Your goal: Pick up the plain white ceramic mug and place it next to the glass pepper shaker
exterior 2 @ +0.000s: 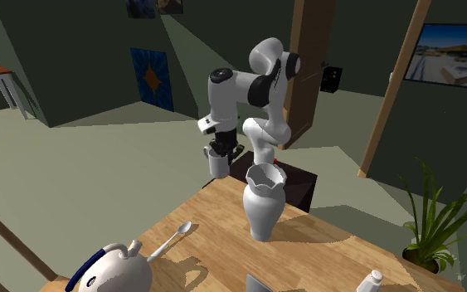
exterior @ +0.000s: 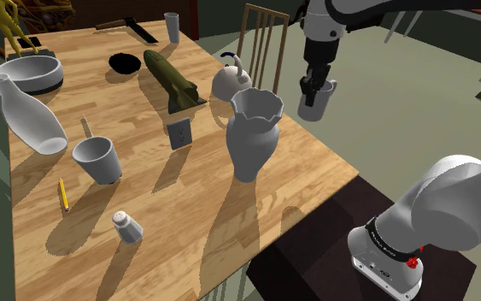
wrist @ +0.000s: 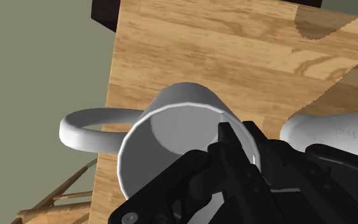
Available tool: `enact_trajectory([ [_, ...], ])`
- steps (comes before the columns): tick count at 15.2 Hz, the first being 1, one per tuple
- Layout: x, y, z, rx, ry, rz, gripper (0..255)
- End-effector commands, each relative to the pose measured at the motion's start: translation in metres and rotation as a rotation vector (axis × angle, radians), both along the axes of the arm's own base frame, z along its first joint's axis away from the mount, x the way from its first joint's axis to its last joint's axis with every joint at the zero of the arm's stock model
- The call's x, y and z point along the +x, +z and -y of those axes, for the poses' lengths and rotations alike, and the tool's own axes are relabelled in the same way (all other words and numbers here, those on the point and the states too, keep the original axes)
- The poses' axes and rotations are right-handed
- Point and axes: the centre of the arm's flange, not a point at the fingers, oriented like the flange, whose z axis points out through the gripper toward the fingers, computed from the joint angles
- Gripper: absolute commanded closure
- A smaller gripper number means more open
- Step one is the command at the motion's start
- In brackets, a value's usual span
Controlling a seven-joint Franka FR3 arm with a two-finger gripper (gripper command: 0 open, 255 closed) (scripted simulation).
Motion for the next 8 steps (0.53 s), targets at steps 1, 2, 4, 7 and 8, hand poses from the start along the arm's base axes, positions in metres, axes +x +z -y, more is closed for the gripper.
enact_trajectory([
  [1,-0.006,0.001,-0.027,0.0,-0.001,0.0,255],
  [2,-0.008,0.001,-0.04,0.0,-0.001,0.0,255],
  [4,-0.013,0.001,-0.066,0.0,-0.001,0.0,255],
  [7,-0.019,0.001,-0.106,0.0,-0.001,0.0,255],
  [8,-0.021,0.001,-0.119,0.0,-0.001,0.0,255],
])
